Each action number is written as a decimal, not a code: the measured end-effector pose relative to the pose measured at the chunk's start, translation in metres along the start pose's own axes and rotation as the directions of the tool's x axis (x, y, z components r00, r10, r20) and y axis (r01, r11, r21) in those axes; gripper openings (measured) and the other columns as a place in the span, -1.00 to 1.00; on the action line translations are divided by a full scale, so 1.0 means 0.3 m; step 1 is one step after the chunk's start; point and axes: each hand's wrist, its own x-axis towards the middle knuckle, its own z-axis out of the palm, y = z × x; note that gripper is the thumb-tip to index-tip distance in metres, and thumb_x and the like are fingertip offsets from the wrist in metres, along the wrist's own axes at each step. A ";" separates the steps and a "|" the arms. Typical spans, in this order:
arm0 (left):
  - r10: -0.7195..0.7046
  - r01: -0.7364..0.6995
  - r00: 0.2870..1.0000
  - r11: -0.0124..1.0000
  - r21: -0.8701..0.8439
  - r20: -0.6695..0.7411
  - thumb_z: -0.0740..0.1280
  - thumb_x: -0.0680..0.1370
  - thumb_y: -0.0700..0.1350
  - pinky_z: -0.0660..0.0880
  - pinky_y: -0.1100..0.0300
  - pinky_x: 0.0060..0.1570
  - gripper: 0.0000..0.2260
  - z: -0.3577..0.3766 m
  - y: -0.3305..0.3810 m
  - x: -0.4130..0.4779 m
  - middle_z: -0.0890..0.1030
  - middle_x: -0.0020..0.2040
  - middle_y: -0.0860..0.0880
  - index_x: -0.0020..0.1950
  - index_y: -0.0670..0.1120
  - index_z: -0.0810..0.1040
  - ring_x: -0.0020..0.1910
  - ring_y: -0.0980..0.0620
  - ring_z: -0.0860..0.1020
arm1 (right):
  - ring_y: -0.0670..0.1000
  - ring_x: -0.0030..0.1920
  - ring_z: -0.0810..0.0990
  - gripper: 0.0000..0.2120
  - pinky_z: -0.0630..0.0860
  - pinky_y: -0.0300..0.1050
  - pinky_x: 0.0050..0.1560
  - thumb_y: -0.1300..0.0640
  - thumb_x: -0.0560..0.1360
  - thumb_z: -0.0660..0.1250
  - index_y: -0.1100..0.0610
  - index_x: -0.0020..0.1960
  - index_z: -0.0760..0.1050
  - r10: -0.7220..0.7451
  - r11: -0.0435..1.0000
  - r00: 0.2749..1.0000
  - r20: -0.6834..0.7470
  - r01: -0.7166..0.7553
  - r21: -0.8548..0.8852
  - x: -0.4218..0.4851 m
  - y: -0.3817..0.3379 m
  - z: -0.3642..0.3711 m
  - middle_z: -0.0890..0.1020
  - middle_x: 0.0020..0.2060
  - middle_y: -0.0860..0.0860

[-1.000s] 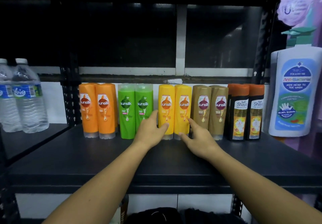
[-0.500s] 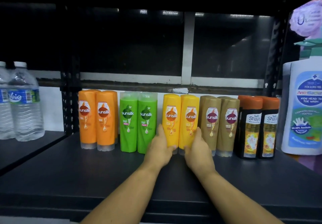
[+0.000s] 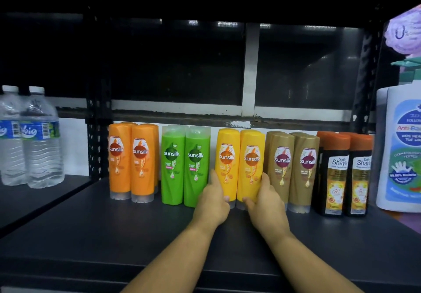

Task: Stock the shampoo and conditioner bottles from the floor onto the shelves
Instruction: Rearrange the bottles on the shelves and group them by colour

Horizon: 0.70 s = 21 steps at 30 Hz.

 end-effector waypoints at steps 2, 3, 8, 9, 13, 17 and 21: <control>-0.018 0.018 1.000 0.999 0.030 0.000 0.37 0.62 -0.15 0.45 0.07 0.00 -0.38 0.001 -0.001 0.002 0.56 0.23 -0.13 0.56 -0.07 0.08 0.10 -0.12 0.56 | 0.16 0.20 0.58 -0.31 0.55 0.10 0.15 0.12 0.50 0.46 0.06 0.50 0.16 -0.004 1.000 1.000 0.001 0.004 0.016 0.003 0.001 -0.001 0.54 0.23 0.10; -0.028 0.029 1.000 0.999 0.045 -0.002 0.37 0.63 -0.12 0.48 0.04 0.00 -0.43 0.001 -0.003 0.003 0.58 0.22 -0.14 0.53 -0.09 0.14 0.13 -0.16 0.58 | 0.15 0.19 0.58 -0.34 0.55 0.09 0.14 0.13 0.50 0.46 0.05 0.47 0.19 -0.004 1.000 1.000 -0.001 0.005 0.025 0.004 0.002 -0.001 0.54 0.21 0.09; -0.019 0.023 0.999 0.993 0.115 -0.037 0.37 0.62 -0.01 0.59 -0.01 0.00 -0.74 -0.031 -0.017 -0.015 0.65 0.07 -0.14 0.22 -0.13 0.52 0.06 -0.19 0.62 | 0.15 0.16 0.59 -0.53 0.52 0.03 0.08 0.08 0.50 0.46 0.09 0.31 0.34 0.012 1.000 1.000 -0.027 -0.012 0.010 -0.003 -0.003 -0.008 0.55 0.16 0.08; 0.006 0.000 0.999 0.992 0.125 -0.044 0.36 0.61 -0.01 0.60 -0.02 -0.02 -0.81 -0.046 -0.021 -0.024 0.66 0.01 -0.12 0.12 -0.12 0.57 0.01 -0.17 0.63 | 0.15 0.16 0.58 -0.55 0.51 0.02 0.08 0.07 0.51 0.45 0.11 0.31 0.35 0.013 1.000 0.999 -0.049 -0.012 0.011 -0.009 -0.010 -0.015 0.53 0.17 0.08; 0.189 -0.195 0.981 0.967 0.163 0.051 0.35 0.62 0.01 0.59 0.01 0.00 -0.85 -0.146 -0.048 -0.087 0.67 -0.02 -0.06 0.05 -0.05 0.62 -0.01 -0.09 0.62 | 0.07 0.23 0.50 -0.51 0.50 0.00 0.19 0.09 0.55 0.41 0.14 0.41 0.35 -0.192 0.979 0.971 -0.146 0.199 0.037 -0.050 -0.063 -0.048 0.47 0.25 0.06; 0.265 -0.385 0.910 0.827 0.411 0.318 0.29 0.64 0.10 0.51 0.00 0.24 -0.64 -0.276 -0.153 -0.142 0.59 0.31 -0.02 0.40 0.00 0.54 0.29 -0.07 0.53 | -0.05 0.23 0.51 -0.64 0.46 -0.15 0.22 0.01 0.60 0.35 0.07 0.35 0.43 -0.491 0.871 0.859 0.144 0.486 0.073 -0.098 -0.139 -0.023 0.54 0.22 -0.04; 0.167 -0.297 0.935 0.853 0.430 0.314 0.30 0.64 0.16 0.49 0.06 0.27 -0.61 -0.412 -0.276 -0.170 0.58 0.34 0.02 0.40 0.01 0.56 0.30 -0.01 0.53 | -0.01 0.36 0.49 -0.54 0.40 -0.12 0.36 -0.14 0.61 0.28 0.06 0.42 0.45 -0.366 0.925 0.816 0.447 0.374 0.073 -0.129 -0.212 0.029 0.55 0.35 -0.02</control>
